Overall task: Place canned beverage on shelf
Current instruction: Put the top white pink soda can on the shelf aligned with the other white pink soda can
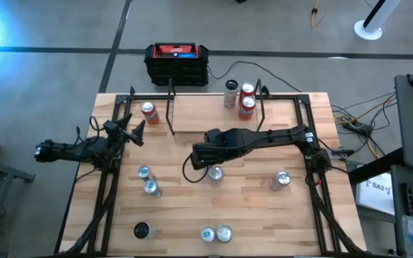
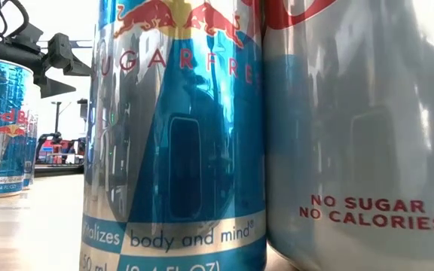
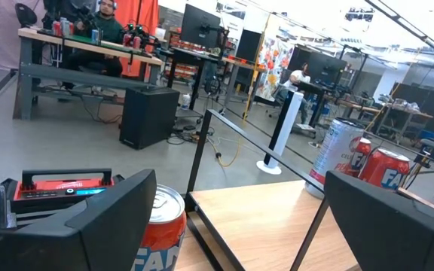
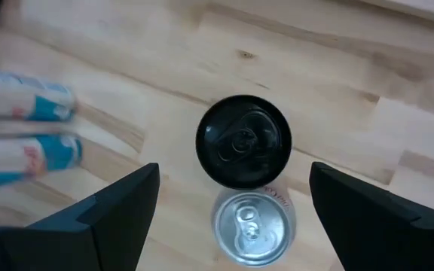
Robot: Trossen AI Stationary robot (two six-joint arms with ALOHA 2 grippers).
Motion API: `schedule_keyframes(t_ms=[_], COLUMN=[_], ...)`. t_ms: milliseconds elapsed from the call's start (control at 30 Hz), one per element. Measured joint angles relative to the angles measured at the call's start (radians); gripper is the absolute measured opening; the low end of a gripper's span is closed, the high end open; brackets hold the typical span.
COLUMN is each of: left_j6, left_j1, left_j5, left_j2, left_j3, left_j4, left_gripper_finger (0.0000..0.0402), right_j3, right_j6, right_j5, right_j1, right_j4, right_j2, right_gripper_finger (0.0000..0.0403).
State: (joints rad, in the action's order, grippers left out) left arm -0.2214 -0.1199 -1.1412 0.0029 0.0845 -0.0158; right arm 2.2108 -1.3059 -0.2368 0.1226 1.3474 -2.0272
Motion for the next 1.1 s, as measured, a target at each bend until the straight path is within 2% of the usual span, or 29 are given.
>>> schedule_keyframes(t_ms=[567, 833, 933, 1067, 1100], left_j6=[0.000, 0.000, 0.000, 0.000, 0.000], left_j1=[0.000, 0.000, 0.000, 0.000, 0.000], left_j5=[0.000, 0.000, 0.000, 0.000, 0.000], left_j2=[0.000, 0.000, 0.000, 0.000, 0.000], left_j3=[0.000, 0.000, 0.000, 0.000, 0.000], left_j4=[0.000, 0.000, 0.000, 0.000, 0.000], left_gripper_finger=[0.0368, 0.0368, 0.0368, 0.0368, 0.0368], right_j3=[-0.002, -0.002, -0.002, -0.002, -0.002], right_j6=[0.228, 0.128, 0.128, 0.129, 0.130], right_j5=[0.001, 0.001, 0.002, 0.005, 0.006], right_j1=[-0.008, -0.035, -0.042, -0.041, -0.040], right_j4=[0.007, 0.010, 0.009, 0.012, 0.012], right_j2=[-0.100, -0.101, -0.101, -0.101, -0.101], right_gripper_finger=[0.0326, 0.0323, 0.0301, 0.0240, 0.0238])
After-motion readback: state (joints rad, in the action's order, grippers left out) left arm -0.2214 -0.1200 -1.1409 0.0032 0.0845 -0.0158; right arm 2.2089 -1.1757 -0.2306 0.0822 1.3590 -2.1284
